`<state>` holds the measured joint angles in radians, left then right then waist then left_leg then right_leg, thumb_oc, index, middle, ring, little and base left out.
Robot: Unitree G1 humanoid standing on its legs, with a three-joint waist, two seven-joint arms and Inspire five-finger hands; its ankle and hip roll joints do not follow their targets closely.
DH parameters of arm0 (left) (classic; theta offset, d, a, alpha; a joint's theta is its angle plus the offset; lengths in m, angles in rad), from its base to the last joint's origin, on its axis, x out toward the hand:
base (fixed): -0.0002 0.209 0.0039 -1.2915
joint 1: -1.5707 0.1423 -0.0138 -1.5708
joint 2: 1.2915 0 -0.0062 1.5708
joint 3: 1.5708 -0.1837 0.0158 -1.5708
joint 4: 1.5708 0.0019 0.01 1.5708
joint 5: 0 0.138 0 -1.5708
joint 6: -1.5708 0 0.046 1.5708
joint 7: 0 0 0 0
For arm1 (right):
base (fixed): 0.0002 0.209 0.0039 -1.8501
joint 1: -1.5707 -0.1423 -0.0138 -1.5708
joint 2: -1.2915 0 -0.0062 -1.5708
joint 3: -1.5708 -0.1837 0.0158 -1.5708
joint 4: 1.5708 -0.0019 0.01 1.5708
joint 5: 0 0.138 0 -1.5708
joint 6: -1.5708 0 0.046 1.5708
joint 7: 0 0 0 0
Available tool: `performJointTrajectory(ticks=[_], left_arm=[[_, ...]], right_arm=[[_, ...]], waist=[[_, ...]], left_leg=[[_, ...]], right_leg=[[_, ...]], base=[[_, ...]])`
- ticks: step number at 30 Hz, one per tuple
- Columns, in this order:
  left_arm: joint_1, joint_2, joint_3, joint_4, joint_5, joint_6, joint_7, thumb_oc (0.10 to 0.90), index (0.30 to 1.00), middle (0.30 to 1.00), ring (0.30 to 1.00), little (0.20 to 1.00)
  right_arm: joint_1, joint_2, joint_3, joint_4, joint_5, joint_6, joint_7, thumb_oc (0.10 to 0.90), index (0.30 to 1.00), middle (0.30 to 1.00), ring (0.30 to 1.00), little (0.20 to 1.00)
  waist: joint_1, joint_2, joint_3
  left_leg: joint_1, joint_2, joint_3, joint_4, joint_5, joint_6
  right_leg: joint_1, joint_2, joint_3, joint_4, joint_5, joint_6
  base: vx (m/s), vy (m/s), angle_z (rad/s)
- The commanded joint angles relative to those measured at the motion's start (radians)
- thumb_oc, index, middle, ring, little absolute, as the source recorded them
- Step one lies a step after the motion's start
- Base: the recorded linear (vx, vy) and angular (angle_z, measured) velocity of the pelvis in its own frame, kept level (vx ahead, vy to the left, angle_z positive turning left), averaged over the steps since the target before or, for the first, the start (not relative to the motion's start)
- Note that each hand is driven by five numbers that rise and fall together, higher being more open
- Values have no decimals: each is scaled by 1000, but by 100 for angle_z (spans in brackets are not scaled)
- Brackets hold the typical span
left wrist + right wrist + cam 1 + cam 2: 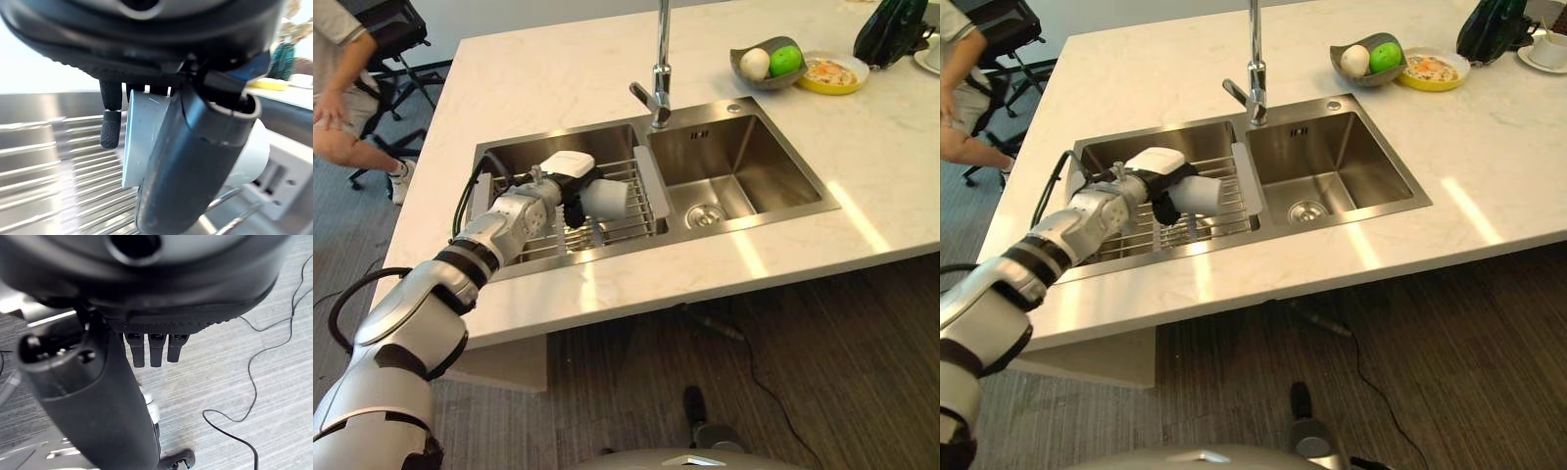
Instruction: Place the dishes in the dishwasher.
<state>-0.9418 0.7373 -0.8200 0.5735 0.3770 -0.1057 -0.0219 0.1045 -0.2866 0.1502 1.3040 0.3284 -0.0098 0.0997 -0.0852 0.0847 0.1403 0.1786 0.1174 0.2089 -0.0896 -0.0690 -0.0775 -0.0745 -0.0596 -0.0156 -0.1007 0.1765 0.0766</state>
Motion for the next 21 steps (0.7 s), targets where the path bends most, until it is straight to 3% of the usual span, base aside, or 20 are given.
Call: performJointTrajectory(ticks=[1,2,4,6,7,8,12,14,16,17,18,19,21], left_arm=[[-90,71,131,7,36,-23,155,400,300,300,300,300],[-23,108,213,-106,19,-37,186,400,300,300,300,300],[23,114,271,-162,-6,-44,198,400,300,300,300,300],[151,119,445,-287,-87,-72,241,400,300,300,300,300],[162,120,455,-295,-87,-70,238,400,300,300,300,300],[246,114,561,-365,-144,-91,251,400,300,300,300,300],[433,96,784,-496,-262,-133,291,400,300,300,300,300],[568,46,937,-573,-406,-182,301,400,300,300,300,300],[611,23,983,-590,-458,-195,298,400,300,300,300,300],[636,-6,1020,-606,-517,-213,296,400,300,300,300,300],[682,-74,1075,-629,-616,-240,283,400,300,300,300,300],[684,-75,1077,-631,-617,-240,282,400,300,300,300,300],[728,-131,1119,-631,-709,-260,255,400,300,300,300,300]], right_arm=[[31,-12,1,0,48,-29,-2,800,900,900,900,900],[38,-5,-13,-9,50,-33,-5,800,900,900,900,900],[41,-6,-14,-14,48,-34,-6,800,900,900,900,900],[43,1,-22,-26,39,-36,-7,800,900,900,900,900],[43,-2,-19,-26,39,-36,-7,800,900,900,900,900],[38,4,-15,-35,28,-36,-4,800,900,900,900,900],[31,22,12,-52,6,-35,7,800,900,900,900,900],[32,33,42,-70,-17,-34,16,800,900,900,900,900],[31,32,55,-77,-27,-34,18,800,900,900,900,900],[27,29,62,-81,-38,-34,15,800,900,900,900,900],[26,24,59,-87,-52,-34,10,800,900,900,900,900],[26,23,60,-87,-52,-33,10,800,900,900,900,900],[33,8,35,-89,-67,-35,2,800,900,900,900,900]], waist=[[-5,-48,-28],[14,-52,-33],[17,-51,-36],[49,-57,-41],[44,-55,-41],[66,-60,-44],[105,-61,-52],[140,-61,-51],[152,-57,-48],[169,-57,-43],[204,-52,-23],[199,-51,-28],[223,-40,-12]], left_leg=[[13,-22,-58,2,15,5],[14,-12,-75,2,23,-2],[15,-7,-86,2,27,-6],[12,10,-120,12,42,-20],[13,10,-122,12,42,-21],[-2,16,-145,32,60,-27],[-27,32,-200,86,84,-39],[-52,47,-246,130,113,-51],[-59,53,-265,143,114,-57],[-79,51,-291,157,138,-62],[-125,47,-333,152,196,-79],[-125,48,-337,150,192,-80],[-175,52,-322,119,238,-92]], right_leg=[[109,-51,-56,13,-94,94],[124,-47,-71,13,-108,85],[133,-45,-80,13,-113,80],[158,-36,-106,13,-135,62],[160,-35,-108,13,-136,62],[170,-31,-123,13,-139,48],[194,-12,-148,13,-156,21],[210,5,-169,13,-171,1],[220,13,-180,13,-184,-3],[222,14,-195,13,-186,-8],[222,10,-247,13,-190,-13],[222,11,-250,13,-197,-12],[226,-2,-330,13,-214,-9]], base=[[20,-79,24],[16,-58,21],[20,-87,19],[29,-147,37],[-6,-186,40],[18,-139,35],[20,-172,32],[44,-199,27],[15,-136,28],[-114,-178,41],[-90,-130,53],[-112,-111,90],[-128,-51,116]])
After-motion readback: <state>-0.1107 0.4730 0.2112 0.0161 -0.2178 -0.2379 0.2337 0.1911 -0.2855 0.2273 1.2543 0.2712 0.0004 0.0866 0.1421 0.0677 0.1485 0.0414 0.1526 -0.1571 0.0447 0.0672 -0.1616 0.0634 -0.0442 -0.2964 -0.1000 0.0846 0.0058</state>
